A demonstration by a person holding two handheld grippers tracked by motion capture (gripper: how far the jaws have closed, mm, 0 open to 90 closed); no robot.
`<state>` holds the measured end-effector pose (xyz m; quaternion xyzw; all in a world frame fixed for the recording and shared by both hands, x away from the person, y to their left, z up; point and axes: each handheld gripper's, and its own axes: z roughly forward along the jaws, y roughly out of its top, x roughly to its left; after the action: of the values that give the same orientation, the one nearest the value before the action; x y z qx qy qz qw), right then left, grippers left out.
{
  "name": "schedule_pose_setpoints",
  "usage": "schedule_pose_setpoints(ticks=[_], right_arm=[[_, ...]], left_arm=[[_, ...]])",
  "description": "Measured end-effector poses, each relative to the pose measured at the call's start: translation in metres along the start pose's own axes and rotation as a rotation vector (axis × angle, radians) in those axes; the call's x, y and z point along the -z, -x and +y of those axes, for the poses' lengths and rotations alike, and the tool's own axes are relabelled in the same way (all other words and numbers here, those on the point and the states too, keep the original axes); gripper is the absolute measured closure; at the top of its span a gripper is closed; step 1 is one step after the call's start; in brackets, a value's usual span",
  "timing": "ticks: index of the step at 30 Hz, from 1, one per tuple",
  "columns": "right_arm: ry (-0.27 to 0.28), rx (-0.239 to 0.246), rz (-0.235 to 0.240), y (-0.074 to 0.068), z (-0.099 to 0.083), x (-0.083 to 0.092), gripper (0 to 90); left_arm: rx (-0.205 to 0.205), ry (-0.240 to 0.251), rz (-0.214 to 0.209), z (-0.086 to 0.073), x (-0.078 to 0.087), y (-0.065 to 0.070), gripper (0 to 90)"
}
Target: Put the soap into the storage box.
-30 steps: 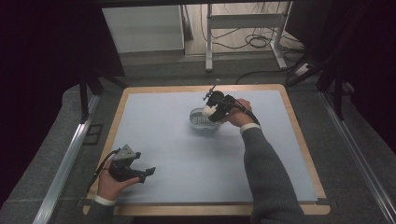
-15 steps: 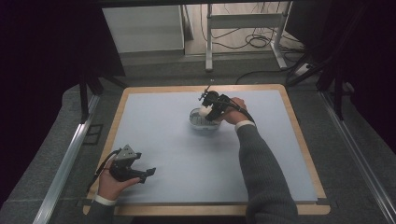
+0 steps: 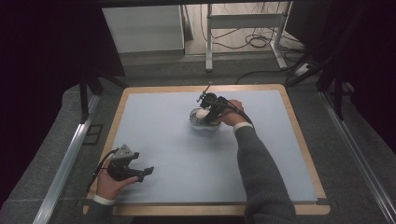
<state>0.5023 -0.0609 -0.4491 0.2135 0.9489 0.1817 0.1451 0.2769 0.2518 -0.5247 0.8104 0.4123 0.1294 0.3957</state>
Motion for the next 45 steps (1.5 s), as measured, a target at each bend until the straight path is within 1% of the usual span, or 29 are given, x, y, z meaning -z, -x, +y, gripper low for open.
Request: schedule_pose_setpoints(ticks=[3,4,5,6,8,9,10,11,15,18,19,20,21,22,23,25,26,27,28,35,38,42,43,44,45], right_arm=[[0.021,-0.025,-0.010,0.001,-0.001,0.005,41.8],[0.021,-0.025,-0.010,0.001,-0.001,0.005,41.8],[0.048,-0.048,-0.011,0.001,-0.003,0.009,40.9],[0.054,-0.055,-0.013,0.001,-0.003,0.010,40.9],[0.074,-0.085,-0.013,0.001,-0.006,0.014,40.6],[0.087,-0.090,-0.011,0.002,-0.007,0.017,40.2],[0.087,-0.090,-0.011,0.002,-0.007,0.017,40.2],[0.111,-0.122,-0.006,0.001,-0.011,0.022,37.7],[0.155,-0.151,-0.021,-0.002,-0.020,0.033,34.8],[0.163,-0.161,-0.020,-0.003,-0.026,0.035,33.0],[0.186,-0.175,-0.023,-0.004,-0.034,0.039,31.8],[0.186,-0.175,-0.023,-0.004,-0.034,0.039,31.8],[0.201,-0.184,-0.029,-0.007,-0.041,0.042,30.1],[0.201,-0.184,-0.029,-0.007,-0.041,0.042,30.1],[0.216,-0.200,-0.035,-0.009,-0.050,0.045,29.1],[0.226,-0.214,-0.040,-0.011,-0.059,0.046,28.3],[0.226,-0.214,-0.040,-0.011,-0.059,0.046,28.3],[0.232,-0.237,-0.044,-0.013,-0.070,0.047,28.0],[0.235,-0.249,-0.049,-0.014,-0.075,0.048,27.5],[0.273,-0.309,-0.057,-0.025,-0.117,0.054,25.6],[0.281,-0.313,-0.067,-0.031,-0.132,0.056,25.2],[0.294,-0.341,-0.073,-0.040,-0.157,0.060,24.8],[0.294,-0.341,-0.073,-0.040,-0.157,0.060,24.8],[0.297,-0.354,-0.079,-0.044,-0.170,0.061,24.6],[0.297,-0.361,-0.083,-0.047,-0.177,0.062,24.5]], left_arm=[[-0.002,-0.002,0.000,0.000,0.000,0.000,11.5],[-0.002,-0.002,0.000,0.000,0.000,0.000,11.5],[-0.005,-0.003,-0.002,0.000,0.000,0.001,11.5],[-0.005,-0.003,-0.002,0.000,0.000,0.001,11.5],[-0.006,-0.005,-0.002,0.000,-0.001,0.001,11.5],[-0.006,-0.005,-0.002,0.000,-0.001,0.001,11.5],[-0.006,-0.005,-0.002,0.000,-0.001,0.001,11.5],[-0.006,-0.003,-0.003,0.000,-0.001,0.001,11.5],[-0.008,-0.006,-0.001,0.000,0.000,0.001,11.5],[-0.007,-0.004,-0.001,0.000,0.000,0.001,11.5],[-0.007,-0.004,-0.001,0.000,0.000,0.001,11.5],[-0.007,-0.004,-0.001,0.000,0.000,0.001,11.5],[-0.009,-0.006,0.000,0.001,0.000,0.002,11.5],[-0.009,-0.006,0.000,0.001,0.000,0.002,11.5],[-0.013,-0.006,0.001,0.001,-0.001,0.002,11.5],[-0.014,-0.006,0.001,0.001,-0.001,0.002,11.6],[-0.014,-0.006,0.001,0.001,-0.001,0.002,11.6],[-0.014,-0.005,0.001,0.001,-0.001,0.003,11.6],[-0.016,-0.005,0.001,0.001,-0.002,0.003,11.6],[-0.027,-0.012,0.000,0.002,-0.005,0.006,11.7],[-0.028,-0.013,0.001,0.002,-0.005,0.008,11.7],[-0.032,-0.012,0.002,0.002,-0.005,0.009,11.7],[-0.032,-0.012,0.002,0.002,-0.005,0.009,11.7],[-0.036,-0.014,0.003,0.003,-0.006,0.009,11.7],[-0.036,-0.014,0.004,0.003,-0.006,0.010,11.7]])
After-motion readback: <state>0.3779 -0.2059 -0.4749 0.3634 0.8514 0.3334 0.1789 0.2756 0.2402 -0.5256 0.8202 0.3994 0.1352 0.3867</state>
